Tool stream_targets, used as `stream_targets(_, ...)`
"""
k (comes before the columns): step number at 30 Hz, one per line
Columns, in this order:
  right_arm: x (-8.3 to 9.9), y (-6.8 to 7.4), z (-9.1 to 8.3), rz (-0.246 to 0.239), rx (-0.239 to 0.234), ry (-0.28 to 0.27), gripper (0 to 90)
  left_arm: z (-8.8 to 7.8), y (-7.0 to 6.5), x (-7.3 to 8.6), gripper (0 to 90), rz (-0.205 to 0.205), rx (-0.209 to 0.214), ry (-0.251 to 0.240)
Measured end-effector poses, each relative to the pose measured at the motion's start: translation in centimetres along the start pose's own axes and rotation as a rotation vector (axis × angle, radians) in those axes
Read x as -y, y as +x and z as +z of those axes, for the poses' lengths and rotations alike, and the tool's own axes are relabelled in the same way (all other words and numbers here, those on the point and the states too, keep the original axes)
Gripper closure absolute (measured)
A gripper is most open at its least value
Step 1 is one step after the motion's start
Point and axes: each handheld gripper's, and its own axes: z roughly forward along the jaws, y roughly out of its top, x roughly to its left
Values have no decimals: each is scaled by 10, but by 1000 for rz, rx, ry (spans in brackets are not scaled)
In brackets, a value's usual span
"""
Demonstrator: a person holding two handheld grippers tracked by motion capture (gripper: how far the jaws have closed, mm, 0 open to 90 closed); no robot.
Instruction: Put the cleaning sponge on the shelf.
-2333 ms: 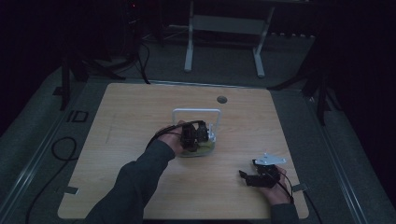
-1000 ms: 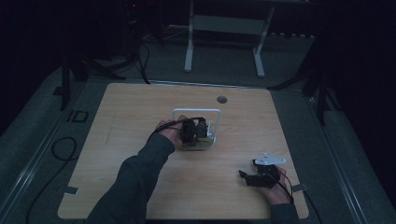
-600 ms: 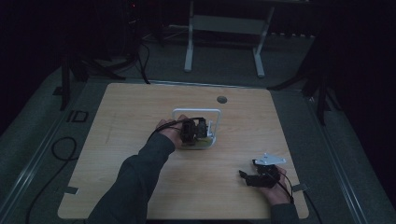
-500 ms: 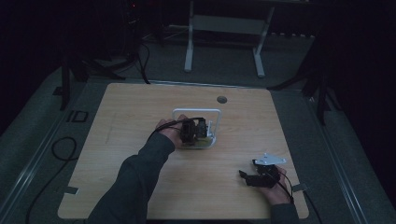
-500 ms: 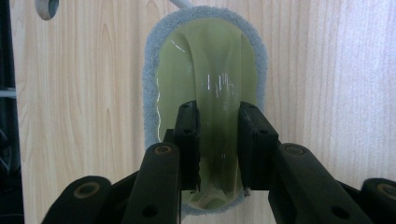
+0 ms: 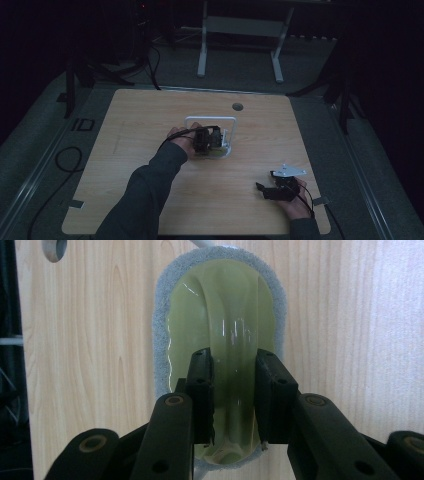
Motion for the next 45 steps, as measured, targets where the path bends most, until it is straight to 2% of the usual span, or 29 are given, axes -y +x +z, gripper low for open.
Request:
stream_targets(23, 0, 0, 0, 0, 0, 0, 217, 10, 3, -3, 717, 10, -12, 6)
stream_targets(35, 0, 0, 0, 0, 0, 0, 217, 12, 3, -6, 714, 16, -42, 20)
stream_targets(45, 0, 0, 0, 0, 0, 0, 217, 10, 4, -4, 714, 2, -18, 17)
